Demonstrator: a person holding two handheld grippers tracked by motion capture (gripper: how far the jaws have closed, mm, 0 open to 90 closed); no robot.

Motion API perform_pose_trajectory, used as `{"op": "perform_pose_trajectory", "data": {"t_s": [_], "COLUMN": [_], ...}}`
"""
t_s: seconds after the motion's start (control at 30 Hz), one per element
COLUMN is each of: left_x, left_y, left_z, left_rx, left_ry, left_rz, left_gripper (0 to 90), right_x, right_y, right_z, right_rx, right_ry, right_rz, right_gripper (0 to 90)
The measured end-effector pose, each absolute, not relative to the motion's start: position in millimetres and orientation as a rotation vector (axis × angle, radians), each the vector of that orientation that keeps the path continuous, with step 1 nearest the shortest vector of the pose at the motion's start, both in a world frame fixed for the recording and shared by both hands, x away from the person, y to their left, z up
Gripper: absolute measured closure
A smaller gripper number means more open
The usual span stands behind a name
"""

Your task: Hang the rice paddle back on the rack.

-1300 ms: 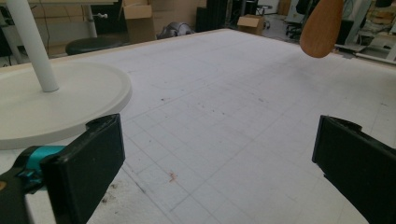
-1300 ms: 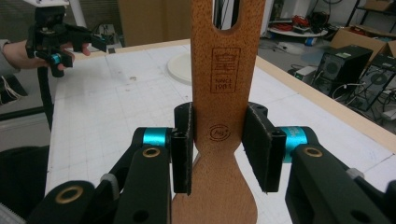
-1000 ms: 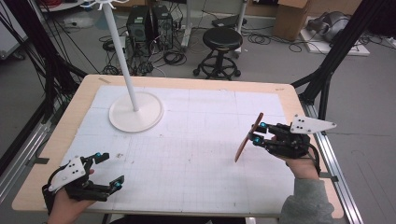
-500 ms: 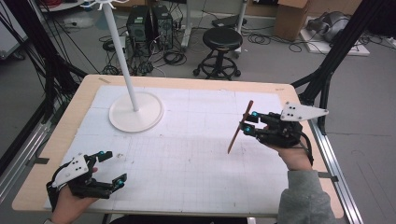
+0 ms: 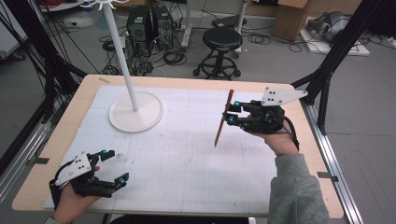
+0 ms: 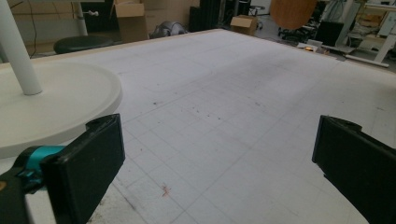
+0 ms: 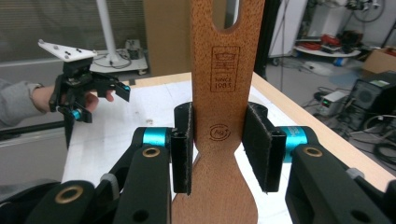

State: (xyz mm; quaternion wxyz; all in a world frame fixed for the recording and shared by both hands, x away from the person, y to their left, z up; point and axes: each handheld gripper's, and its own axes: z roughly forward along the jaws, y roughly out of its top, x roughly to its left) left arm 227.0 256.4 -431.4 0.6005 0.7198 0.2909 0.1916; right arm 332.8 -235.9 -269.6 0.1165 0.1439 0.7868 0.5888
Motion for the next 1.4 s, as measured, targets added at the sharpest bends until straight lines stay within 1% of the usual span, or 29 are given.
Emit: {"op": "perform_pose_trajectory", "data": {"t_s": [0.23, 0.4, 0.63, 0.97, 1.4], "left_x": [226, 226, 226, 218, 201], "left_y": [257, 258, 263, 271, 287], "left_z": [-432, -433, -433, -434, -435], "left_rx": [1.665, 1.661, 1.640, 1.622, 1.600], "left_ry": [0.692, 0.707, 0.717, 0.755, 0.791], "left_rz": [0.444, 0.446, 0.442, 0.456, 0.472], "left_gripper": [3.0, 2.9, 3.0, 3.0, 3.0], "right_x": [348, 357, 372, 400, 431], "right_y": [-226, -219, -206, -175, -125], "right_z": [-265, -260, -246, -218, -199], "right_rx": [0.429, 0.369, 0.357, 0.345, 0.299], "right_ry": [2.326, 2.364, 2.360, 2.359, 2.389], "right_rz": [1.756, 1.806, 1.796, 1.806, 1.790], "right_gripper": [64.3, 64.3, 64.3, 64.3, 64.3]}}
